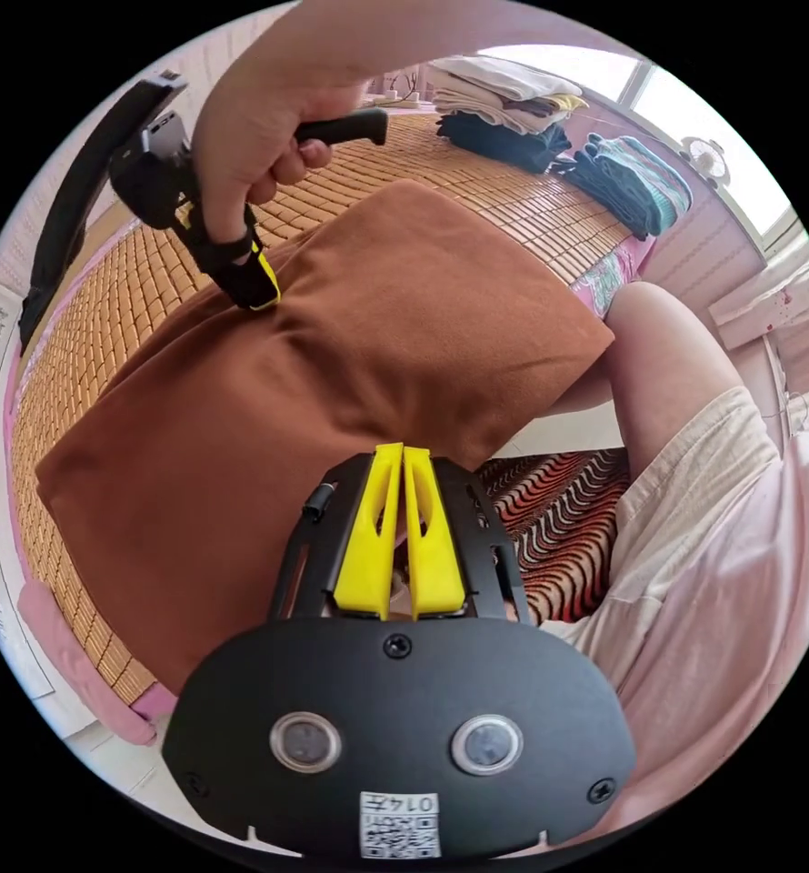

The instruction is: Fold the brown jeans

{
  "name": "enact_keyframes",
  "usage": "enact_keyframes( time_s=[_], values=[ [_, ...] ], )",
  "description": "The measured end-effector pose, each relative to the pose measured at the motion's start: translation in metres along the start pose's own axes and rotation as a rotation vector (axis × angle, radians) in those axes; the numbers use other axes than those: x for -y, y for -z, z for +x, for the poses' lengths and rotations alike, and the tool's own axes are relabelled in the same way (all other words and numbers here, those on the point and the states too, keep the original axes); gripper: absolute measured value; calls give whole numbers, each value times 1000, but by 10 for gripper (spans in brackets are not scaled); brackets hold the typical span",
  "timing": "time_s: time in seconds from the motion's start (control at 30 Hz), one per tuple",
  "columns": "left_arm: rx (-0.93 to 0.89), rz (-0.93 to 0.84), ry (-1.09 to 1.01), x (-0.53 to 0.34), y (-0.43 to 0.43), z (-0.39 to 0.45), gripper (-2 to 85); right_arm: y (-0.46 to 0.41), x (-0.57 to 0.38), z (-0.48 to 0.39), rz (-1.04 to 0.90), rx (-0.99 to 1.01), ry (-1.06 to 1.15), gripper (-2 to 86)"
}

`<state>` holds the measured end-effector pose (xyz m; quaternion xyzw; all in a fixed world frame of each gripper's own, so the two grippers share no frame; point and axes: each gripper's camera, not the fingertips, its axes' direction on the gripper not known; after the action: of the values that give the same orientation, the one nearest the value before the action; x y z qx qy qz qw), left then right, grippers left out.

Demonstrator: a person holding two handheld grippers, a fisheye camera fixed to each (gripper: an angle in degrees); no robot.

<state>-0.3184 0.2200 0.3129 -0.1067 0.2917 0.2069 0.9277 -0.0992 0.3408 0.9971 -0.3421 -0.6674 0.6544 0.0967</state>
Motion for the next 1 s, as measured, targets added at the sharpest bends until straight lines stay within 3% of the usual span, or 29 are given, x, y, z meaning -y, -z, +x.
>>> enact_keyframes(
  time_s=[0.2,0.33,0.47,0.57,0.67,0.73,0.8,0.83,0.87,1.0],
  values=[
    [-95,-25,-13,0,-16,-10,-10,-2,25,-23,-141,-157,150,-10],
    [-16,110,69,12,-3,-41,-10,-2,31,-14,-213,-125,159,-10],
    [3,-1,25,42,-54,-62,-10,5,4,17,-96,29,39,-10],
    [24,12,-70,40,-67,-54,-10,6,-24,29,9,83,-13,-10],
    [-37,-20,-142,33,-54,-38,-10,6,-44,37,47,107,-42,-10],
    [-36,50,-184,19,-38,-17,-10,6,-54,45,47,139,-60,-10],
    [-34,-16,-226,13,-52,4,-10,5,-62,52,38,165,-58,-10],
    [-4,-119,-269,9,-79,19,-10,5,-69,54,33,164,-47,-10],
    [60,-60,-301,3,-89,31,-10,4,-77,52,36,141,-31,-10],
    [138,-122,-404,3,-95,52,-10,4,-110,53,88,102,-60,-10]
  ],
)
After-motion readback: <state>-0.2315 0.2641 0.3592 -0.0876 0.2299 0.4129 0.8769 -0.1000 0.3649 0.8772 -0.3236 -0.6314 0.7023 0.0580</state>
